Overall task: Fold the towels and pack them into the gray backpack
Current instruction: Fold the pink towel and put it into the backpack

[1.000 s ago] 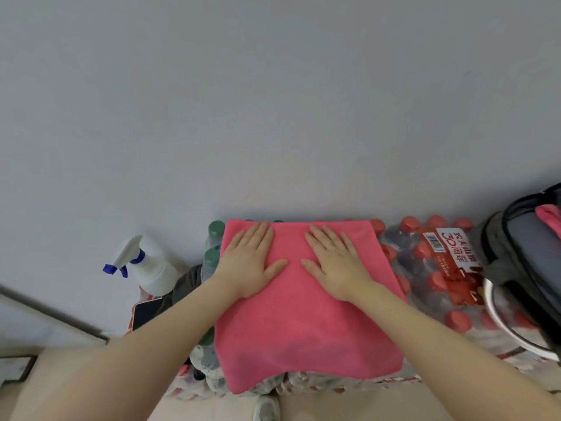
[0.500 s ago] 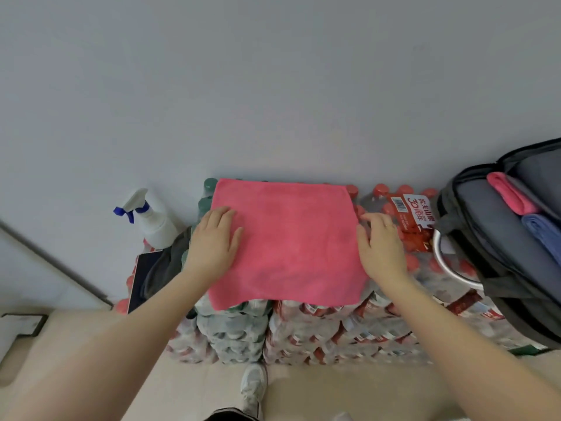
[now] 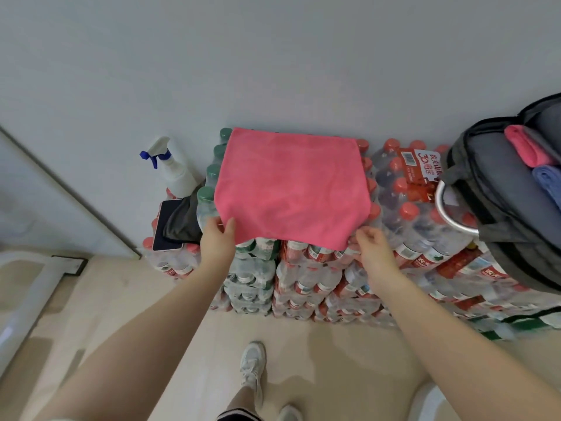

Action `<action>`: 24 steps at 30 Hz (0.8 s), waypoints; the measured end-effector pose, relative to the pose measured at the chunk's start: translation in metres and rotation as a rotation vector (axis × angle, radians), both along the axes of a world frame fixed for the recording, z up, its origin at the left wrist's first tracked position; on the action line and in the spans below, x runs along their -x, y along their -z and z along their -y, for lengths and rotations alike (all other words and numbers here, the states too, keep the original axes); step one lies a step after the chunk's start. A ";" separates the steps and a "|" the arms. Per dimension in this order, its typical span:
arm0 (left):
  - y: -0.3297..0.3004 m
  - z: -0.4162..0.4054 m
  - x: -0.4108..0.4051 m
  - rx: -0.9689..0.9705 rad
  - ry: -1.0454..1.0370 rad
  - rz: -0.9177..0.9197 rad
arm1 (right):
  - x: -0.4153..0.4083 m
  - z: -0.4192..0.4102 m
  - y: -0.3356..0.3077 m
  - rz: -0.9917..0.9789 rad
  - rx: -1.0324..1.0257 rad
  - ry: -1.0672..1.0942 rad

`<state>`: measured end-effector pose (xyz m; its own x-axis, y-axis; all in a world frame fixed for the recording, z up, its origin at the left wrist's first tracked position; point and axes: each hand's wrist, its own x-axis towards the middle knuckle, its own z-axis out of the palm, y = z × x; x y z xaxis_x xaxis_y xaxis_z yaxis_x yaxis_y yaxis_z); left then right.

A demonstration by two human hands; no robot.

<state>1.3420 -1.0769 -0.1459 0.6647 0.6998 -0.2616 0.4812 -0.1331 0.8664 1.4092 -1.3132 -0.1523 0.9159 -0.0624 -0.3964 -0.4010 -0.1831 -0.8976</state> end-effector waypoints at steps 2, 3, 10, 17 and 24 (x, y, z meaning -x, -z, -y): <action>-0.002 0.002 -0.002 0.005 -0.003 0.000 | -0.002 -0.001 -0.001 -0.010 -0.026 -0.012; -0.003 0.001 -0.002 0.001 -0.003 0.000 | -0.004 -0.002 -0.001 -0.026 -0.033 -0.019; -0.008 -0.022 0.017 0.185 0.004 0.108 | 0.000 -0.005 -0.003 -0.427 -0.006 -0.070; -0.022 -0.039 0.015 0.541 0.024 0.180 | 0.009 -0.025 -0.011 -0.394 -0.583 0.192; -0.012 -0.034 0.013 0.529 -0.056 0.118 | 0.021 -0.013 0.006 -0.280 -0.449 0.235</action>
